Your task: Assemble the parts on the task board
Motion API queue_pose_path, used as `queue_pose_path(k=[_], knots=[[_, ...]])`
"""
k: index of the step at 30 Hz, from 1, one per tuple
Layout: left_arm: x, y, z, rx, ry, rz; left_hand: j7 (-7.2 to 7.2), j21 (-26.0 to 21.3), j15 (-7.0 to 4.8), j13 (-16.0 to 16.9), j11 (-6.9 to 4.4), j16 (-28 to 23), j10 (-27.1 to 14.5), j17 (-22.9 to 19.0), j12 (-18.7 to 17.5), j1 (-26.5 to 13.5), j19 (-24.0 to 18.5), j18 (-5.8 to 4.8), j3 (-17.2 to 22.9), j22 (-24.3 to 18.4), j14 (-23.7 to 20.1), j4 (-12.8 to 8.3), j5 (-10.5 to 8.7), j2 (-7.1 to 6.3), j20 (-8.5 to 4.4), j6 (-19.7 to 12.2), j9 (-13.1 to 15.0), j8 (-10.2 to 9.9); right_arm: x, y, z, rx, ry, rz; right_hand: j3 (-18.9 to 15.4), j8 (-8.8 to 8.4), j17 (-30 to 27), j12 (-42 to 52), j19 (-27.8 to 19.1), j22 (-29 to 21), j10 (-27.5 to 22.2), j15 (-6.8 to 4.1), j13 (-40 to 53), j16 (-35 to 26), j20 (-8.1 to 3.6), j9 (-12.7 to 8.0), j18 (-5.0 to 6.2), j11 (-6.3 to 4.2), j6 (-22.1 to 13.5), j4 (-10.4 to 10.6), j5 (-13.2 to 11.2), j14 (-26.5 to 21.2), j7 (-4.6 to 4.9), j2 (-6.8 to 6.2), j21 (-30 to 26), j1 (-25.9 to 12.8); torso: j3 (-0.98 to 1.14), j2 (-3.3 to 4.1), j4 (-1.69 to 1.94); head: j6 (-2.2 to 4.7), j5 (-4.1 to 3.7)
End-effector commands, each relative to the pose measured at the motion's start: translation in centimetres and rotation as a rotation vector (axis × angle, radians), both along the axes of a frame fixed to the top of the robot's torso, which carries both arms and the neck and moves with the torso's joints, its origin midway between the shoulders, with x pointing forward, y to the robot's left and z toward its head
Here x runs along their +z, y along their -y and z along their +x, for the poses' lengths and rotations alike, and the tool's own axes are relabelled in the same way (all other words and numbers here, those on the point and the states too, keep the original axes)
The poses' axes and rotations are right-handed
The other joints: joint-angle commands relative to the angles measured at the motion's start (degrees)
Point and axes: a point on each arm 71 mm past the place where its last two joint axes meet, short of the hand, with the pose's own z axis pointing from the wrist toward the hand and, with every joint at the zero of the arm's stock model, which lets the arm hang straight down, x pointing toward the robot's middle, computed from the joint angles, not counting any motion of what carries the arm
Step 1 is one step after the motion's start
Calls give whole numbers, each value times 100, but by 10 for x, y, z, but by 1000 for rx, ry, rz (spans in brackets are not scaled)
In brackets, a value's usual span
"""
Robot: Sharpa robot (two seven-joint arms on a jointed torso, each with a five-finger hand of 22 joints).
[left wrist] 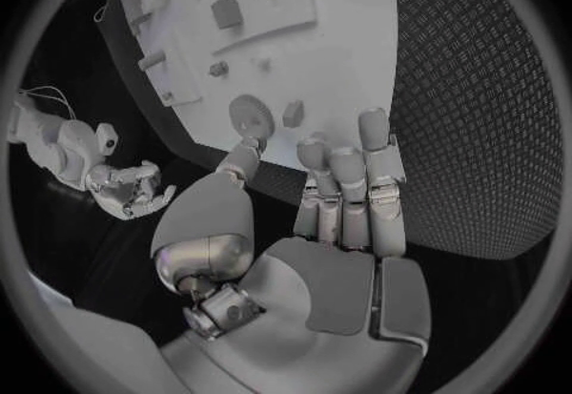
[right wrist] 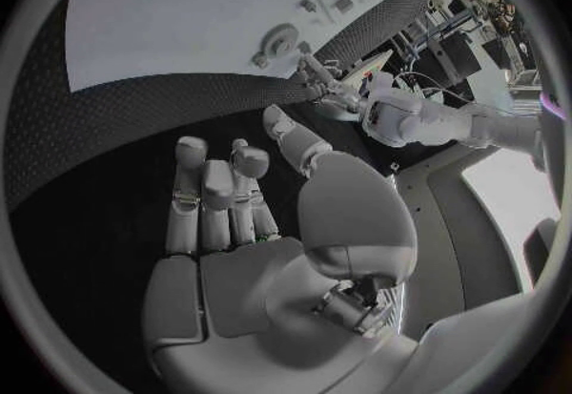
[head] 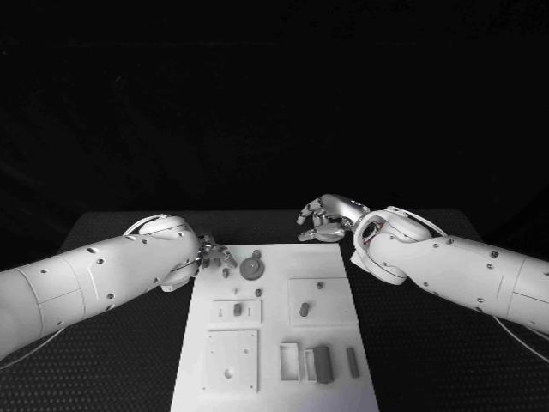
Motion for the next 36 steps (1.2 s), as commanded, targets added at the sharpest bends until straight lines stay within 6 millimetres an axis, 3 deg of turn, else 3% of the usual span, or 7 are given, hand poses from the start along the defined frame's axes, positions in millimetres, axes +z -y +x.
queue_pose_path(k=[1,11,23,30,31,32,36], knots=[[-4,3,-2,-31,-32,22,50,-4,14,8,14,40,-8,-2,31,-35,-3,105,17,90,2,27,-12,-12,32,8,-17,15,0,-2,0,12,0,-2,-32,-30,-9,-31,17,87,31,19,-7,-17,41,-10,90,10,13,8,35,19,35,3,-39,-61,1,-1,-8,-6,4],[-11,4,-3,-36,-49,39,15,10,-12,0,-19,70,-4,-11,71,31,11,109,82,111,10,27,7,169,29,141,-102,70,0,-2,0,12,-1,-2,-31,-31,-9,-30,18,88,31,20,-8,-17,40,-10,90,11,13,7,35,20,36,4,-39,-63,2,1,-12,-11,-5],[-11,5,-2,-38,-36,28,-27,42,-44,-26,-58,108,21,-32,112,121,22,90,89,125,32,-34,44,509,13,315,-229,147,0,-2,0,12,-2,-3,-30,-32,-10,-29,19,88,32,20,-8,-16,40,-10,90,11,13,7,35,21,36,5,-39,-64,7,-1,-11,-20,-13],[-12,6,-2,-33,-45,17,-38,59,-54,-49,-69,121,29,-51,126,177,18,77,79,126,39,-86,46,789,2,365,-307,175,0,-2,0,12,-2,-2,-29,-33,-10,-28,20,88,33,20,-9,-16,39,-10,90,11,14,6,35,22,36,5,-39,-64,10,-1,-9,-22,-9],[-12,6,-2,-34,-48,16,-43,63,-57,-54,-72,123,30,-55,127,233,21,81,127,125,40,-92,-18,786,-6,375,-321,182,0,-2,0,12,-2,-3,-28,-33,-10,-28,21,88,33,20,-9,-15,39,-10,90,11,14,6,35,22,35,5,-39,-63,11,-1,-9,-20,-8],[-12,6,-3,-35,-50,16,-43,69,-58,-65,-73,124,35,-65,127,308,41,72,323,116,42,42,-25,669,-3,391,-343,195,0,-2,0,12,-2,-3,-28,-33,-10,-28,21,88,34,20,-9,-15,39,-10,90,11,14,6,35,22,35,6,-39,-63,11,-2,-9,-21,-8],[-12,5,-2,-32,-46,11,-51,80,-62,-73,-81,139,48,-70,139,412,46,64,501,122,51,134,-26,695,-7,439,-363,232,0,-1,0,11,-1,-2,-28,-33,-10,-28,21,88,34,20,-9,-15,39,-10,90,11,14,6,35,22,35,5,-39,-64,8,-2,-7,7,-35]])
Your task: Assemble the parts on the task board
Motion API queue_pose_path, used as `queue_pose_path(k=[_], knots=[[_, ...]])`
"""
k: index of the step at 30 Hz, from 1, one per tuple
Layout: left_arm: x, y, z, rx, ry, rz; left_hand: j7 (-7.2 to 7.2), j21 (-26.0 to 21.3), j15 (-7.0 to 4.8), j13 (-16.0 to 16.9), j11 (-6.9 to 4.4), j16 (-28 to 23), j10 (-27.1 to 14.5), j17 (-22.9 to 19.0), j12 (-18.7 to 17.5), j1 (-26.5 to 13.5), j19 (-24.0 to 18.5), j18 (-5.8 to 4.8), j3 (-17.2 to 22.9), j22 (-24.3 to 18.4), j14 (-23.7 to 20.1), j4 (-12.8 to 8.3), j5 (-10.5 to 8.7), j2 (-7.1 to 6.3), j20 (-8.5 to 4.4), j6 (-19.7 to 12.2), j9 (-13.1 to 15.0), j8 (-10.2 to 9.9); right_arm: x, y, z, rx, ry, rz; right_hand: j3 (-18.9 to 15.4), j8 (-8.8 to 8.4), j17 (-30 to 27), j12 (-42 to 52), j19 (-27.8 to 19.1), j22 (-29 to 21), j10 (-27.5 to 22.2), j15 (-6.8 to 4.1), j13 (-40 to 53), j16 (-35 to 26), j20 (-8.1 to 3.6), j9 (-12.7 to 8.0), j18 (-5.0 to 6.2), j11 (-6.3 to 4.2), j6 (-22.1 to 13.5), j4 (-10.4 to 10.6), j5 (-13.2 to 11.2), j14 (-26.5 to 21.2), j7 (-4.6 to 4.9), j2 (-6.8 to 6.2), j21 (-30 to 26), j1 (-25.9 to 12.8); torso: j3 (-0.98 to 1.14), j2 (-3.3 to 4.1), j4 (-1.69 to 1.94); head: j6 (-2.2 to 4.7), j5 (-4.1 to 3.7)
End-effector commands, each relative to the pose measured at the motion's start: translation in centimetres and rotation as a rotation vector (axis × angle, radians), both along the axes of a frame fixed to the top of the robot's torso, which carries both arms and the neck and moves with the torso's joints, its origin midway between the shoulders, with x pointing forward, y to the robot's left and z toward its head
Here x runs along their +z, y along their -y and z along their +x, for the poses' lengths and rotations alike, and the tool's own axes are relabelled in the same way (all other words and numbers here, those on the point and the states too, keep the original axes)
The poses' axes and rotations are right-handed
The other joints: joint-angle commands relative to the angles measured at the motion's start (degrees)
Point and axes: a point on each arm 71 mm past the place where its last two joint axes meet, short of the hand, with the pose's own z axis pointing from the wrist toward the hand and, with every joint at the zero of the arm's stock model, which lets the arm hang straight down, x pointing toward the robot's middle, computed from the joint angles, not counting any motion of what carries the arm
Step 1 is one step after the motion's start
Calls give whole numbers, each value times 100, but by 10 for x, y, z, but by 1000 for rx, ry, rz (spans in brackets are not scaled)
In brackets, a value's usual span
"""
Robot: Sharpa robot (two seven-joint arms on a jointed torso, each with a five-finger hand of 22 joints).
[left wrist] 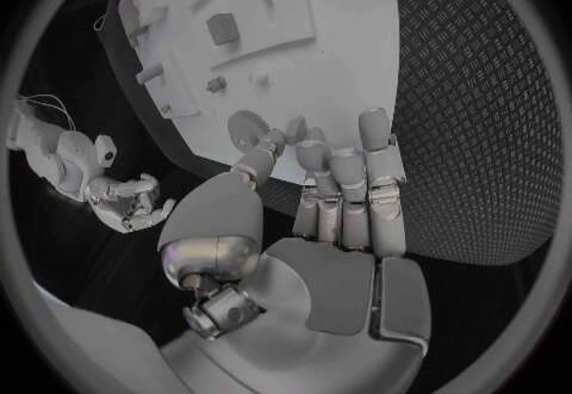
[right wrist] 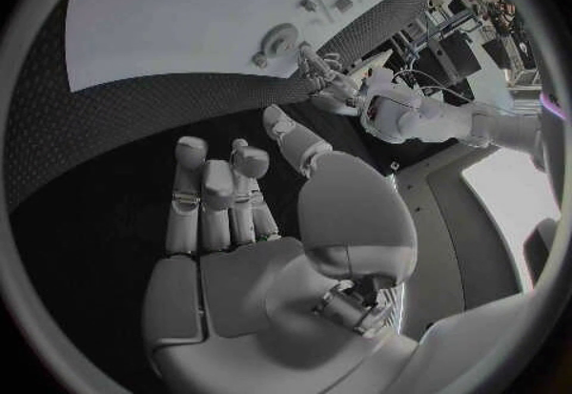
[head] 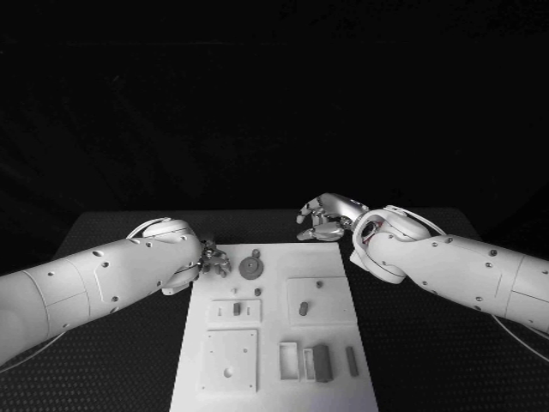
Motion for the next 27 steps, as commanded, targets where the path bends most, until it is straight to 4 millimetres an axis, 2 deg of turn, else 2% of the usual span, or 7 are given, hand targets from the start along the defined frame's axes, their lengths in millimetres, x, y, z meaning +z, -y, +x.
queue_pose_path(k=[1,8,12,16,27], knots=[[-1,1,-1,-10,-10,-13,1,48,-42,-7,-37,24,14,-10,40,99,27,63,81,124,-7,6,-20,10,-8,65,-12,27,0,-1,0,11,-2,-2,-28,-33,-5,-28,19,84,34,20,-10,-15,36,-6,91,11,14,6,35,23,36,5,-39,-65,-4,2,1,16,-15],[-1,1,-1,-12,-1,-22,-1,70,-43,-14,-39,37,26,-17,55,247,31,57,184,129,-1,-48,-20,81,-14,73,-36,48,0,0,1,8,-2,0,-31,-34,-5,-27,20,84,35,20,-11,-15,37,-6,91,11,14,9,35,23,36,3,-40,-73,-3,0,-1,-4,-12],[-1,2,-1,-18,1,-26,-9,85,-45,-19,-46,45,33,-23,62,380,30,52,257,130,3,-125,-20,202,-17,116,-40,86,0,-1,1,8,-2,1,-32,-35,-6,-27,21,85,36,20,-11,-15,37,-6,91,12,13,11,34,23,37,1,-40,-80,-9,2,-1,-13,-17],[-1,1,-2,-13,0,-38,-44,111,-58,-24,-75,61,68,-26,79,541,43,48,334,134,23,-218,-21,329,-22,259,-14,185,0,-1,1,8,-2,1,-34,-36,-6,-26,21,85,36,21,-12,-15,37,-7,91,12,13,13,34,24,37,0,-40,-87,-5,3,-3,-16,-16],[-2,-8,-3,30,-27,-89,-132,202,-106,-96,-160,123,228,-39,90,765,129,33,559,133,134,-242,-22,376,-56,454,68,374,-1,0,2,4,0,2,-38,-37,-7,-26,23,85,38,22,-13,-15,38,-7,91,13,14,16,35,25,38,0,-41,-104,-3,-3,1,-13,-10]])
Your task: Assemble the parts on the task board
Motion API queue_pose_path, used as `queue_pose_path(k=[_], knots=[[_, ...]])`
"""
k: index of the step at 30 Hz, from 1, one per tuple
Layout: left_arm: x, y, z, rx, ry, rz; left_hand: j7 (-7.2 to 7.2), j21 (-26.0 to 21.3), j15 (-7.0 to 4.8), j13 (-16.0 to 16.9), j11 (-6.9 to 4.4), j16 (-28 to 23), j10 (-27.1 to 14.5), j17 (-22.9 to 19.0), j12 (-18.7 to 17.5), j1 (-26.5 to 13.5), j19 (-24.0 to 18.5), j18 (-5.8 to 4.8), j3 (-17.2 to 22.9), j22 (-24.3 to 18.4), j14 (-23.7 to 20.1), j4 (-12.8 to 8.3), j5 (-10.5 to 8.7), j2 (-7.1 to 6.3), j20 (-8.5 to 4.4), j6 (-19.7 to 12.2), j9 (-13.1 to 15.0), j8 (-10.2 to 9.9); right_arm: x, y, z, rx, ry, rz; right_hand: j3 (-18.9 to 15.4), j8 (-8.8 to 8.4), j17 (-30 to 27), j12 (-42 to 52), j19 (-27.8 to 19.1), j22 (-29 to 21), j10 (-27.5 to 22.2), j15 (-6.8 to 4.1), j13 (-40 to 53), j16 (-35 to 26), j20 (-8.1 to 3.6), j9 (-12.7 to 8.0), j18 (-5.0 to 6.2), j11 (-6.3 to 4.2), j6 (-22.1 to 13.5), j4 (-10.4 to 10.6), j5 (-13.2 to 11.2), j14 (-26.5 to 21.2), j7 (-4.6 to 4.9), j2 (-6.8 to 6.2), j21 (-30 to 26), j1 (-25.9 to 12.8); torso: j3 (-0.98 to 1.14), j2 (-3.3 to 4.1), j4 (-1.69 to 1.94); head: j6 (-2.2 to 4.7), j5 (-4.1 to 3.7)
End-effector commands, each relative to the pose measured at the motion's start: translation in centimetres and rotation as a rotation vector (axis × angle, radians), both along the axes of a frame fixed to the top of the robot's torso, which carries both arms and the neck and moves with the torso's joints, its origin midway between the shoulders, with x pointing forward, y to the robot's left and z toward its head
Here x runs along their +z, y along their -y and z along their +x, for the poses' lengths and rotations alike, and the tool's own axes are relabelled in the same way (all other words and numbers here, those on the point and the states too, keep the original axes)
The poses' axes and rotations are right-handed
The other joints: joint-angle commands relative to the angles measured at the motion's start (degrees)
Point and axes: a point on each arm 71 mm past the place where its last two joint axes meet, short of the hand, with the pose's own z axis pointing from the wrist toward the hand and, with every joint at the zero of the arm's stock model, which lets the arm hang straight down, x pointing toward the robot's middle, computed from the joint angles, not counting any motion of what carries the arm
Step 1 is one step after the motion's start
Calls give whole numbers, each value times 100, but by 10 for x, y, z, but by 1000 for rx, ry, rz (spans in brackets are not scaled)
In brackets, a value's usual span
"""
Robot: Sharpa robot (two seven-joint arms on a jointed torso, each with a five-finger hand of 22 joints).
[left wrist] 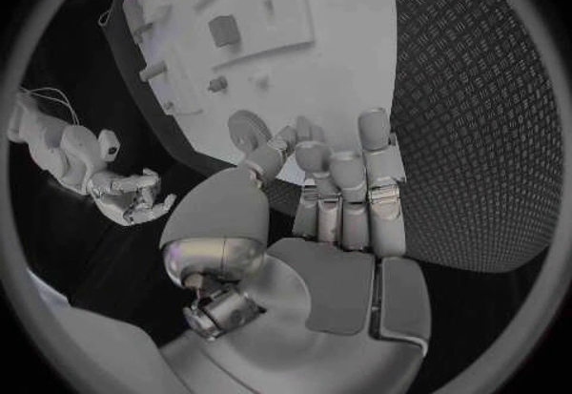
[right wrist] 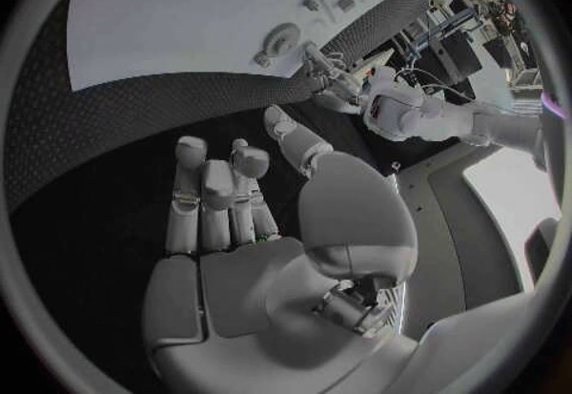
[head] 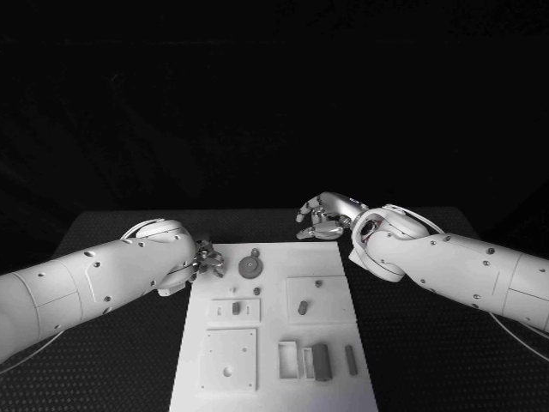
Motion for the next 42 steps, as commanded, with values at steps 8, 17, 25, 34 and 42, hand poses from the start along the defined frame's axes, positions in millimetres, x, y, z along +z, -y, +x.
queue_pose_path(k=[8,17,25,34,42], knots=[[-5,-13,-11,85,-109,-151,61,79,-31,-89,-30,53,142,-19,2,116,85,32,55,135,115,-8,28,108,-38,215,152,161,0,1,0,6,0,0,-22,-38,-8,-25,6,86,38,22,-8,-15,21,-7,94,13,15,0,35,25,38,-1,-19,-61,8,-13,9,7,23],[-4,-19,-33,89,-124,-187,38,115,-45,-154,-52,66,200,-30,-14,85,109,31,52,133,151,-4,28,95,-55,247,171,213,0,4,1,0,-1,-1,-23,-38,-8,-25,8,86,38,22,-9,-15,21,-7,94,13,15,1,35,26,38,-1,-19,-71,4,-12,15,-5,35],[-3,-17,-54,53,-128,-200,0,157,-65,-274,-89,78,284,-51,-48,48,132,29,66,128,198,29,28,63,-77,289,210,329,0,6,1,-2,-2,-2,-23,-39,-9,-25,8,86,38,22,-10,-15,21,-7,94,13,16,0,35,26,37,-2,-20,-75,-3,-6,13,-2,58],[-1,-12,-63,-14,-45,-107,-19,181,-75,-346,-108,84,330,-64,-57,27,147,27,80,125,224,59,28,33,-89,292,236,411,0,7,0,-4,-2,-3,-20,-39,-9,-25,8,86,39,22,-10,-15,20,-7,94,12,17,-2,35,26,37,0,-20,-74,-7,-9,12,-45,91],[-5,-10,-70,-41,-48,-74,-32,200,-81,-399,-122,92,364,-72,-59,16,160,25,92,123,248,82,28,7,-96,290,252,472,0,7,0,-2,-3,-3,-20,-39,-9,-25,8,86,39,22,-10,-15,20,-7,94,12,17,-2,35,26,37,0,-20,-74,0,1,4,-47,98]])
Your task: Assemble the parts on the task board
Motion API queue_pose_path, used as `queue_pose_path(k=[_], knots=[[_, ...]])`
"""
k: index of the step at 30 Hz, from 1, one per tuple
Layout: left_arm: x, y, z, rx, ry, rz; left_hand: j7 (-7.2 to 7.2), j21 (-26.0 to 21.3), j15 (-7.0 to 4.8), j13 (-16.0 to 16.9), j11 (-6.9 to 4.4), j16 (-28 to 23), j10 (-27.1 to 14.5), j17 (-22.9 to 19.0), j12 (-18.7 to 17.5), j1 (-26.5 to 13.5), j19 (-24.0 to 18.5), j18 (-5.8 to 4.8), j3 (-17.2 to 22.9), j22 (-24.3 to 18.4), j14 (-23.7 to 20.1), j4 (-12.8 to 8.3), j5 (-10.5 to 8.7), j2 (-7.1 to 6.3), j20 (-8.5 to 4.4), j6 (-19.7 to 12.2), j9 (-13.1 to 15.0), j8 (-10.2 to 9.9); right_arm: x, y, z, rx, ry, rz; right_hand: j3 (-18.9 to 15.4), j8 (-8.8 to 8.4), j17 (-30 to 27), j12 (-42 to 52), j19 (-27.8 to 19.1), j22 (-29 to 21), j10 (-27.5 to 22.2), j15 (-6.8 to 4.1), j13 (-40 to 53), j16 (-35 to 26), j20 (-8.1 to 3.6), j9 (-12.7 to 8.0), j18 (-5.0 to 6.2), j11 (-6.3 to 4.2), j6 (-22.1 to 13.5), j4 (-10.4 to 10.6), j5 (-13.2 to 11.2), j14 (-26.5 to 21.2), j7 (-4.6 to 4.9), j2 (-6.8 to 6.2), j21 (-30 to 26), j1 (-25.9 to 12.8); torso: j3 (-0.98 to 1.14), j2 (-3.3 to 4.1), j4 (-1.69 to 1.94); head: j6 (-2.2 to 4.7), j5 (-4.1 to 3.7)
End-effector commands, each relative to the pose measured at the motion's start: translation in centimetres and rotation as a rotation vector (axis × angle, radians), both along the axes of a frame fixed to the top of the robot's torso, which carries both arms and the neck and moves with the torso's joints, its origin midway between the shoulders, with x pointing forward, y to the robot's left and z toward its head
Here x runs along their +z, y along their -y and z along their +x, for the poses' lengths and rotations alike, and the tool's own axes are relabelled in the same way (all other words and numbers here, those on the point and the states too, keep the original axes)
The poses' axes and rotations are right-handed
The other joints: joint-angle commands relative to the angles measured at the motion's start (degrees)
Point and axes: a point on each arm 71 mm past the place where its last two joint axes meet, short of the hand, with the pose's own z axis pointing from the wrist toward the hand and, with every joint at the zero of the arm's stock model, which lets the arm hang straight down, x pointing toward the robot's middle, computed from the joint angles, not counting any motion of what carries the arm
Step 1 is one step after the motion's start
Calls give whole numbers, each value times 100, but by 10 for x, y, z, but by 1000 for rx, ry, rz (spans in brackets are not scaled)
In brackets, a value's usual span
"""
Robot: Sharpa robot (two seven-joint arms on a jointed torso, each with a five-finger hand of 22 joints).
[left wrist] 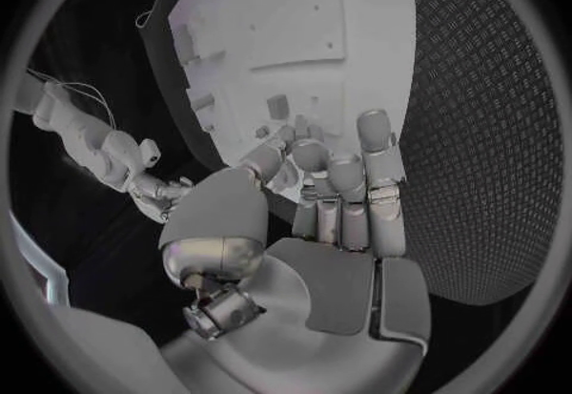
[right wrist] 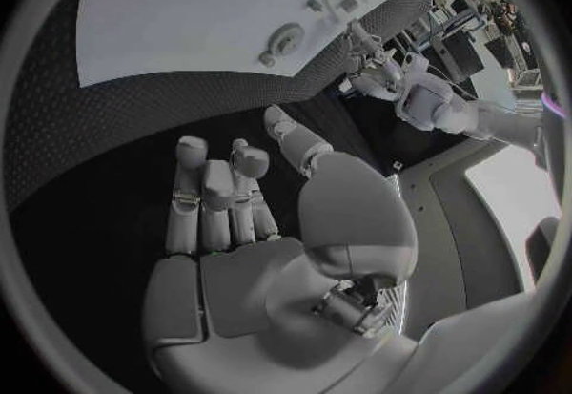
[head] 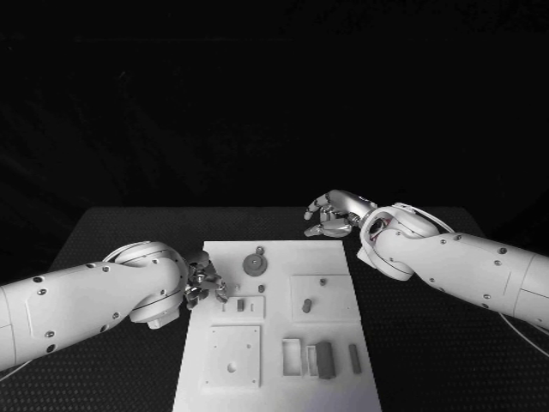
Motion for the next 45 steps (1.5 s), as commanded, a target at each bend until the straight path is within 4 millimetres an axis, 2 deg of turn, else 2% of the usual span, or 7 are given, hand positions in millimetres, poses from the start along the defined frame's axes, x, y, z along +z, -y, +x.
queue_pose_path(k=[1,11,22,30,44,45], knots=[[1,1,-1,-15,29,34,75,20,-51,-14,-32,39,77,-10,-32,7,38,26,11,120,75,30,16,12,-17,100,313,472,0,-1,-1,11,-1,-1,-21,-39,-10,-25,9,87,39,22,-7,-15,20,-8,43,12,17,-1,35,26,37,0,-20,-75,3,9,-7,-11,4],[-4,1,-4,-32,19,61,68,32,-55,-49,-39,46,94,-14,-29,-3,46,23,16,120,87,46,16,-1,-21,94,320,512,0,1,-1,10,-2,-2,-22,-39,-10,-25,9,87,38,22,-7,-15,20,-8,43,12,17,-1,35,26,37,-2,-21,-78,8,9,-5,-41,2],[-8,3,-5,-42,25,79,67,35,-56,-58,-40,47,97,-16,-28,-7,47,21,17,119,89,51,16,-4,-20,90,321,521,0,0,-1,10,-2,-1,-22,-39,-10,-25,9,87,38,22,-7,-15,20,-8,43,12,17,-1,35,26,37,-2,-21,-78,5,14,-16,-33,-2],[-12,5,-6,-46,25,85,69,43,-59,-85,-39,49,102,-21,-20,-24,47,15,10,117,91,58,16,-64,-21,63,317,543,0,0,-1,10,-3,1,-22,-39,-10,-25,9,87,38,22,-7,-15,20,-8,43,12,17,-1,35,26,37,-2,-21,-78,3,13,-8,-42,-15],[-14,5,-8,-49,3,101,69,43,-59,-86,-38,49,102,-22,-19,-25,47,15,9,117,92,59,16,-67,-21,62,316,544,0,1,-1,9,-4,2,-22,-39,-10,-25,9,87,38,22,-7,-15,20,-8,43,12,17,-1,35,26,37,-2,-21,-78,3,11,-8,-58,-22],[-14,5,-8,-49,2,102,71,45,-58,-88,-36,49,102,-22,-18,-52,48,10,-11,118,92,69,16,-104,-16,60,316,546,0,1,-1,9,-4,2,-22,-39,-10,-25,9,87,38,22,-7,-15,20,-8,43,12,17,-1,35,26,37,-2,-21,-78,2,10,-7,-62,-20]])
